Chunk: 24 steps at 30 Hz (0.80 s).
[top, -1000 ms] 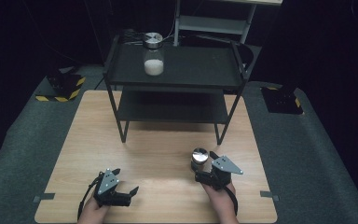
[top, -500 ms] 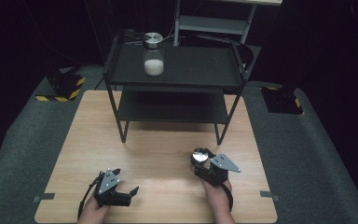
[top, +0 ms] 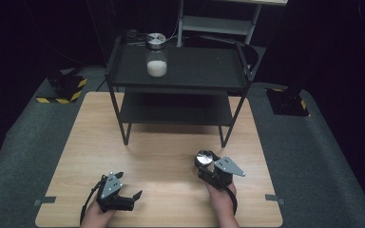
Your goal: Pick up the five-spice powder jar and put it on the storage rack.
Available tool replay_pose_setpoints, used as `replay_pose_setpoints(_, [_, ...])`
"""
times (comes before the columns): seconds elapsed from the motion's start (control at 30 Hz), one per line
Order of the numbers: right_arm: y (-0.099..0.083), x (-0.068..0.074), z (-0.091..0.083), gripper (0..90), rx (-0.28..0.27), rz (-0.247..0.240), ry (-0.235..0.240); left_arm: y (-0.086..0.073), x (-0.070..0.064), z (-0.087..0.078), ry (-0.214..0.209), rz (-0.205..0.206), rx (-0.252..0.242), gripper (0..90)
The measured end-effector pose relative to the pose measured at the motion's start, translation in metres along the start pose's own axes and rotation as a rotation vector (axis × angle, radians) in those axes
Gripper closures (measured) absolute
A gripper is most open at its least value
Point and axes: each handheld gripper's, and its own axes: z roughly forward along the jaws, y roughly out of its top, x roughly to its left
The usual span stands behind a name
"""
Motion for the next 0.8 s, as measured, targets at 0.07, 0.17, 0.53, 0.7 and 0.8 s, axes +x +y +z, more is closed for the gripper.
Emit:
replay_pose_setpoints(0.07, [0.001, 0.001, -0.002, 35.0, -0.006, -0.004, 0.001, 0.0, 0.0, 0.0, 0.001, 0.004, 0.0, 0.5])
replay_pose_setpoints(0.17, [0.004, 0.002, -0.006, 35.0, -0.015, -0.013, 0.003, 0.0, 0.0, 0.0, -0.003, -0.001, 0.0, 0.5])
replay_pose_setpoints(0.53, [0.029, 0.007, -0.024, 35.1, -0.067, -0.049, 0.016, 0.0, 0.001, 0.0, 0.0, -0.008, -0.002, 0.6])
replay_pose_setpoints(0.7, [0.045, 0.01, -0.03, 35.1, -0.078, -0.062, 0.02, -0.001, 0.001, 0.0, 0.0, -0.016, -0.003, 0.7])
replay_pose_setpoints(0.8, [0.054, 0.011, -0.034, 35.1, -0.087, -0.08, 0.022, -0.001, 0.001, 0.0, 0.001, -0.017, -0.004, 0.7])
